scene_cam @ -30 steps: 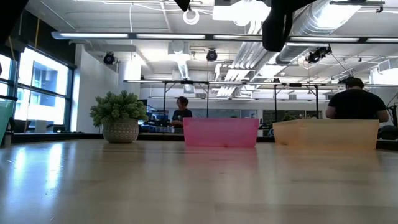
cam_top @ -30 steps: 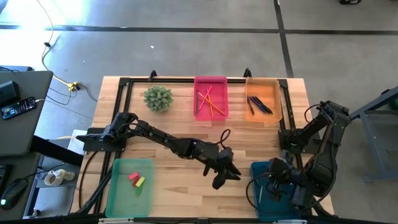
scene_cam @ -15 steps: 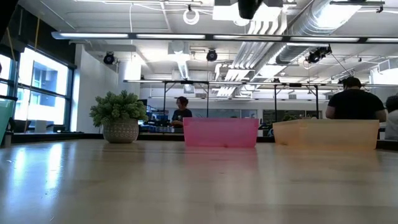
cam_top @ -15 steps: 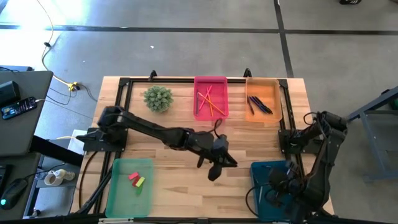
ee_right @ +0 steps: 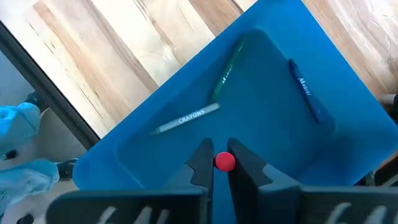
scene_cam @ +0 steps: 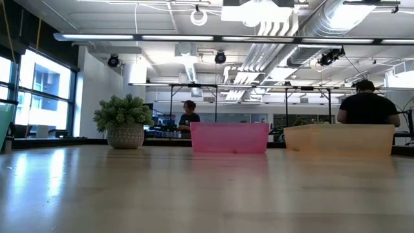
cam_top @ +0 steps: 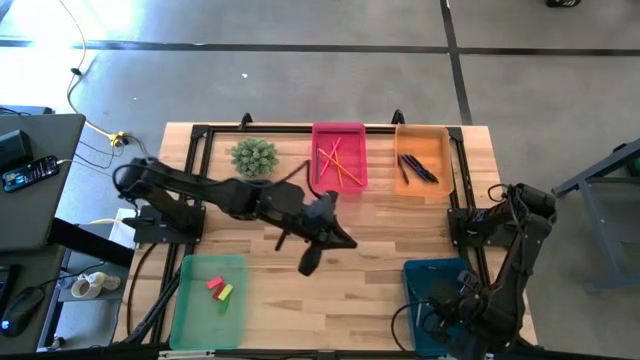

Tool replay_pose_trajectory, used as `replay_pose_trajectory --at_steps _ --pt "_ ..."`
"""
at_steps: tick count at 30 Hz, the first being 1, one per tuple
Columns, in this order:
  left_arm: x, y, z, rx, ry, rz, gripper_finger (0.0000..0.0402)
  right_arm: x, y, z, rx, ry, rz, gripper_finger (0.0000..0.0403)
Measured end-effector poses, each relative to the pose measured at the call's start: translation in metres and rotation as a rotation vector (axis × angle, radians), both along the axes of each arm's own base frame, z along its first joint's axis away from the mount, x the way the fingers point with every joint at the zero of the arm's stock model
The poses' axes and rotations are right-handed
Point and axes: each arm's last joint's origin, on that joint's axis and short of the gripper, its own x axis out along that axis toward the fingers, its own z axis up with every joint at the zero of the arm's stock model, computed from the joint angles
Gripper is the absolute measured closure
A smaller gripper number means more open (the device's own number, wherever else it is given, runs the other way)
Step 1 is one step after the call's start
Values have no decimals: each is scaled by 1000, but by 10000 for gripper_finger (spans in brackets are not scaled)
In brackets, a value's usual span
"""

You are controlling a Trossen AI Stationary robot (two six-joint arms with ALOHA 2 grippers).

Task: Sort crayons/erasers/pens/pencils in bins
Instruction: Put the red crayon into the blue bin, then return to Home Position

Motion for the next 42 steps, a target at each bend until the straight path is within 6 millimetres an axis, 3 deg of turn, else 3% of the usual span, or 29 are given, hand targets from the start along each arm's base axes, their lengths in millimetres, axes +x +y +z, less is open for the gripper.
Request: replay_pose_trajectory --at_steps 5,14,21,32,42 --pt "-21 1 8 57 79 33 401 3 -1 0 17 15 -40 349" --pt "-41 -12 -8 78 167 41 401 4 -6 2 17 2 -135 270" --pt "-65 -7 -39 -29 116 80 402 5 -22 24 23 -184 -201 264" --pt "-132 7 -77 -96 68 183 401 24 -66 53 -19 -365 -278 263" --pt "-190 21 -109 -116 -5 210 401 50 -102 68 -101 -547 -381 263"
